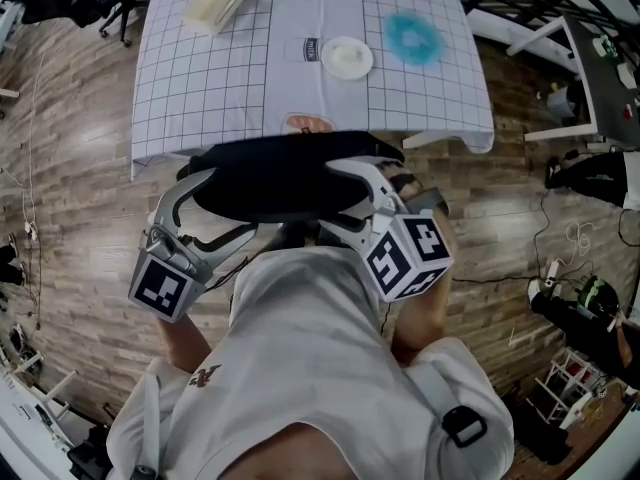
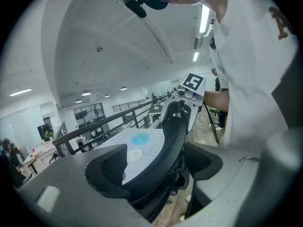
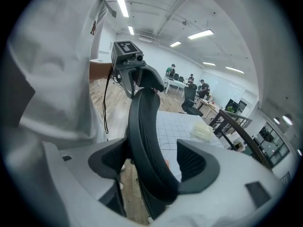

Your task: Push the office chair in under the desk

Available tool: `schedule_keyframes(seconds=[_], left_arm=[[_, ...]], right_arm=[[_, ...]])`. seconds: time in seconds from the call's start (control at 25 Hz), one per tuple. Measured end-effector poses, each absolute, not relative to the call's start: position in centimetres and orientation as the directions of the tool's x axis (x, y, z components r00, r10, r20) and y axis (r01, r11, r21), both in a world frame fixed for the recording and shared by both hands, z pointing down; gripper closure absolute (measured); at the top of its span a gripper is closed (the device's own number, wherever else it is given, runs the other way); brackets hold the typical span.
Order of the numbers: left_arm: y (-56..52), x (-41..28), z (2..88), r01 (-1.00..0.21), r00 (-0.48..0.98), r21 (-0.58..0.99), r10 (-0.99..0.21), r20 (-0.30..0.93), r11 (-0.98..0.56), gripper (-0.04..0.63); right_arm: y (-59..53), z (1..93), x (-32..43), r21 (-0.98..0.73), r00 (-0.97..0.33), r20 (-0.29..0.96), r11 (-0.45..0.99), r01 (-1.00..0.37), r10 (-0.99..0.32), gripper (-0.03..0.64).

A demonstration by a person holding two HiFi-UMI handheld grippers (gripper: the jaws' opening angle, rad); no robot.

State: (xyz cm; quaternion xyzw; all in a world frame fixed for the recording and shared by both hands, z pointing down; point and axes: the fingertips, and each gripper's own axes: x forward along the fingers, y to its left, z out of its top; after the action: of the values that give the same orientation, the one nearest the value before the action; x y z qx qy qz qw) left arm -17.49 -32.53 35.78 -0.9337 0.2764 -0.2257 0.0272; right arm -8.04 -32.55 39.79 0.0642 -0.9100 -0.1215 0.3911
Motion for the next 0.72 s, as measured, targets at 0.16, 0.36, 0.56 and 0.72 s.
schedule_keyframes(seconds=[0.16,0.36,0.56,0.72], left_arm=[[-31.9,-17.2,35.3,-0.49,0.751,-0.196,-0.525,0.4,-0.849,0.27],[-31.5,-17.6,33.9,-0.508,0.765,-0.187,-0.54,0.351,-0.841,0.352],[-32.6,-18.0,31.0,-0.566,0.771,-0.2,-0.599,0.217,-0.8,0.478],[-34.0,-17.8,29.3,-0.601,0.761,-0.228,-0.636,0.132,-0.766,0.553]], right_arm=[[-31.7,38.2,-8.1,0.264,-0.746,0.635,0.964,-0.036,-0.202,0.361],[-30.6,35.5,-8.3,0.24,-0.831,0.527,0.969,-0.051,-0.175,0.414],[-31.2,32.4,-8.8,0.239,-0.899,0.388,0.964,-0.114,-0.202,0.489],[-33.2,30.5,-9.4,0.257,-0.915,0.286,0.943,-0.211,-0.283,0.54]])
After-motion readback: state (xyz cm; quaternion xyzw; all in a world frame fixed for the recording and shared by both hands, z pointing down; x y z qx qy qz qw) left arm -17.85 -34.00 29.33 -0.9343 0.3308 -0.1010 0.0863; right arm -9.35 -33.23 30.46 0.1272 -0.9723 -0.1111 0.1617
